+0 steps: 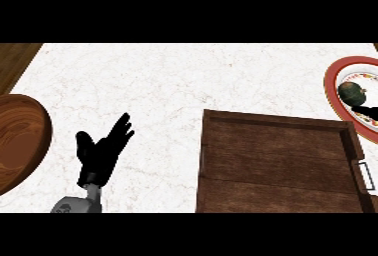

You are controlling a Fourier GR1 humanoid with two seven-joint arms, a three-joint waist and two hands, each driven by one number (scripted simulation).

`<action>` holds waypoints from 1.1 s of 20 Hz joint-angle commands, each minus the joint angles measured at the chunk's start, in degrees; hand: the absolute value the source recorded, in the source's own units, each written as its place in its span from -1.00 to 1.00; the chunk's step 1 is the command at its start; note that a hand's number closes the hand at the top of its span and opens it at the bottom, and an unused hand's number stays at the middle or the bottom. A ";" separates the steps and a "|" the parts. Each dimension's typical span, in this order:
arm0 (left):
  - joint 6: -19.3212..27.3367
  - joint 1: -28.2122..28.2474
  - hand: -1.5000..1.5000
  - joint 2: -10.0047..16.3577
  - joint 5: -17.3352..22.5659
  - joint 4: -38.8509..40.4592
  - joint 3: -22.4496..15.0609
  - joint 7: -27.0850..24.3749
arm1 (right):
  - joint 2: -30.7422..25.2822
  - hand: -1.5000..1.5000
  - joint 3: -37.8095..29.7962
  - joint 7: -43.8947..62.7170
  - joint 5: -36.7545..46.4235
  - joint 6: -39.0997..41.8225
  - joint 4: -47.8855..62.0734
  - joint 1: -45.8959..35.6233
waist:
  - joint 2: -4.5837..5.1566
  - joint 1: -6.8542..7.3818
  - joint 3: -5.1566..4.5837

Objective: Pick the squash from the tray and place it in the plate

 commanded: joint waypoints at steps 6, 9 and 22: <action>-0.29 2.22 0.00 -0.11 -0.17 0.93 -0.10 -1.02 | -3.73 -1.00 -8.57 -1.88 -8.17 9.35 4.88 -0.38 | -0.05 -1.09 -0.19; 0.09 2.28 0.00 -0.27 -0.22 0.94 0.19 -1.45 | -8.15 -1.00 -8.48 -0.87 -8.33 19.15 5.87 0.76 | 0.01 -1.53 -0.13; 1.84 1.74 0.00 -0.09 -0.58 -1.26 0.97 1.50 | -12.35 -1.00 -4.60 -8.94 -5.22 35.27 2.21 11.18 | -0.76 -3.27 -0.02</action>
